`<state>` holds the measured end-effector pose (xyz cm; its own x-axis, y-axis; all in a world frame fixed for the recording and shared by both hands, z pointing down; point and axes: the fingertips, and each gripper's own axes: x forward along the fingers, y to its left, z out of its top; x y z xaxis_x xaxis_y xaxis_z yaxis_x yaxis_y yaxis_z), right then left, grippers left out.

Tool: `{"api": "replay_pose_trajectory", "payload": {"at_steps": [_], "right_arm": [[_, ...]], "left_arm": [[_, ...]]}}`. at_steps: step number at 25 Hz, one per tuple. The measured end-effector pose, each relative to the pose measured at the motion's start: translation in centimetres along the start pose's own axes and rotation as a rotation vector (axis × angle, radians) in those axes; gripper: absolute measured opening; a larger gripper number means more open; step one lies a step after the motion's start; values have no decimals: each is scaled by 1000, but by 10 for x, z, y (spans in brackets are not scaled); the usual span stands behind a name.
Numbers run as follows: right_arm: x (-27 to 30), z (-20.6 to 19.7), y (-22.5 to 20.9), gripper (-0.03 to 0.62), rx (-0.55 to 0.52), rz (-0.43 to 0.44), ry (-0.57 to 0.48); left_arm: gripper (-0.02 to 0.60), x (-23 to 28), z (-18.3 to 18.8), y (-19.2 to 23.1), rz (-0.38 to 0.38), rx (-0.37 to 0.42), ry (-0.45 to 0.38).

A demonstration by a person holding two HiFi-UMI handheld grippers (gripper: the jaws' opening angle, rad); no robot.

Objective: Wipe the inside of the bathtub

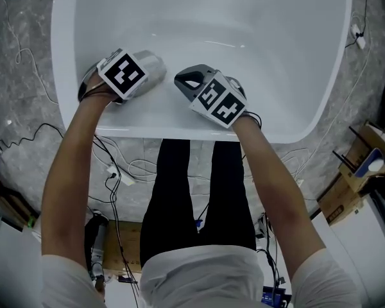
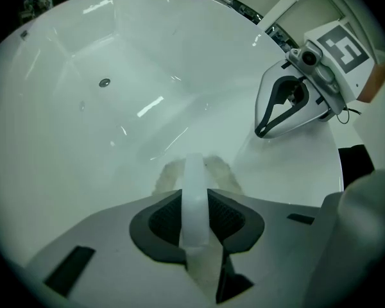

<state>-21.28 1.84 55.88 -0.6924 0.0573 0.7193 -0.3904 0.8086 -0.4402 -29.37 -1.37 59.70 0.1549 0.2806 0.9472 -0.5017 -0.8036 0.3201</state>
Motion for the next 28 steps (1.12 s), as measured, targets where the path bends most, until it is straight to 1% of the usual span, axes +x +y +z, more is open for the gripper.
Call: {"api": "replay_pose_trajectory", "payload": {"at_steps": [3,6,9,13,18,28], "right_arm": [[-9,-8,-9,20,8,-8,2],[-21,-21,-15,20,21,-20,4],[-33,-33,-23,20,37,-35,1],[-43,-43,-30,20,64,-51,-4],[-55,-57,-35,20,68,-57,4],[-88,-89,-44,20,93,-87,24]], "left_arm": [[98,7,11,-3,-18,27,-5],[98,17,24,-15,-59,30,-11],[98,23,36,-23,-62,47,-8],[98,25,45,-29,-75,40,-17],[97,29,65,-43,-71,57,-51],[97,38,105,-76,-124,40,-92]]}}
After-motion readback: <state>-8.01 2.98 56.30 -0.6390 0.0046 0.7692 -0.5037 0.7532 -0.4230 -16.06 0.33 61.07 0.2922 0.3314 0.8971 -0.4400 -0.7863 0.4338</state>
